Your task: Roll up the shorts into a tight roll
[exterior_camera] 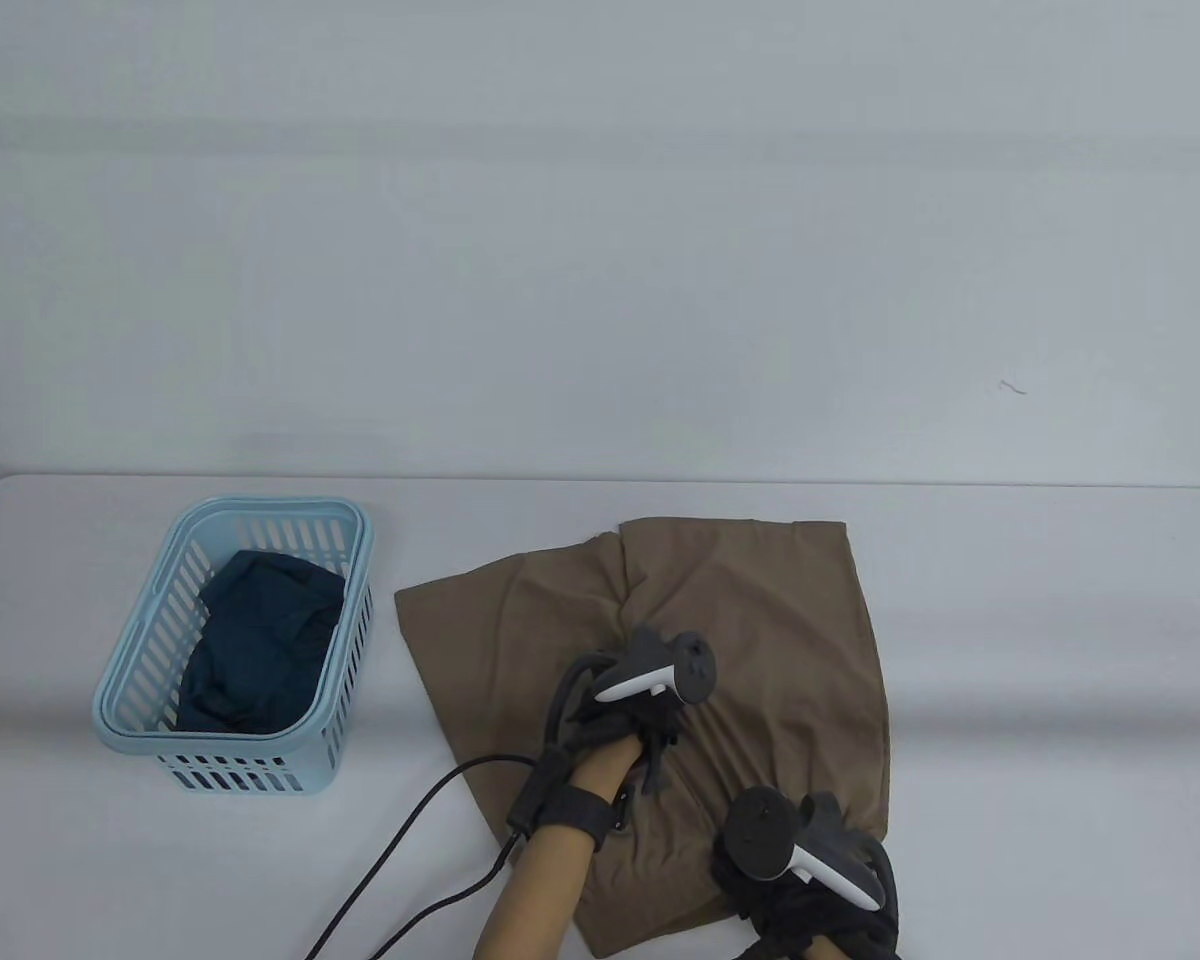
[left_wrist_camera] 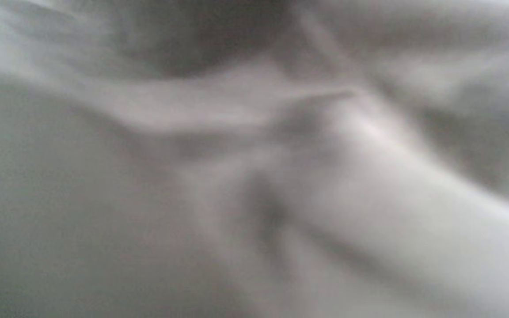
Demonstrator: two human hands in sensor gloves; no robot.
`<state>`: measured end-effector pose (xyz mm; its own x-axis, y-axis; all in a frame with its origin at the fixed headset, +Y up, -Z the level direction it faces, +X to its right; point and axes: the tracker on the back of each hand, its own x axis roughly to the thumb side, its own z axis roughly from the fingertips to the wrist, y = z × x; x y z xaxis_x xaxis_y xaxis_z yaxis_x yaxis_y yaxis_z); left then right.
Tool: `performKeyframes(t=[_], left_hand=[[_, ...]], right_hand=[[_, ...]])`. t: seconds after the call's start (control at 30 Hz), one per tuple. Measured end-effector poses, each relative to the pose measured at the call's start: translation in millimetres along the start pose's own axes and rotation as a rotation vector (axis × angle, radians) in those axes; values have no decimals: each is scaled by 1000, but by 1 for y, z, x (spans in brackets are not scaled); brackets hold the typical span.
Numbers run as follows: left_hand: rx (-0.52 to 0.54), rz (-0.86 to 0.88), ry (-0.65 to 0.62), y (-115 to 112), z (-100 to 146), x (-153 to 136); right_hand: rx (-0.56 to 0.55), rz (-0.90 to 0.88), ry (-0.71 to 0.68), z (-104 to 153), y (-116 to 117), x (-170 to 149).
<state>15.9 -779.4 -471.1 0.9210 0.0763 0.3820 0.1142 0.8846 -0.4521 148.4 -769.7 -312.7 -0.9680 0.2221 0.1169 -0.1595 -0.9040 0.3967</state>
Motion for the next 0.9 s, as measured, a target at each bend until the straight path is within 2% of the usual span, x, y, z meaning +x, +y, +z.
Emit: performKeyframes(t=[0.33, 0.57, 0.9], left_hand=[[39, -125, 81, -9, 20, -3], [41, -95, 101, -15, 33, -10], [57, 98, 142, -24, 40, -25]], right_hand=[[-37, 105, 126, -12, -7, -10], [-25, 133, 204, -29, -13, -22], [-19, 67, 271, -62, -23, -47]])
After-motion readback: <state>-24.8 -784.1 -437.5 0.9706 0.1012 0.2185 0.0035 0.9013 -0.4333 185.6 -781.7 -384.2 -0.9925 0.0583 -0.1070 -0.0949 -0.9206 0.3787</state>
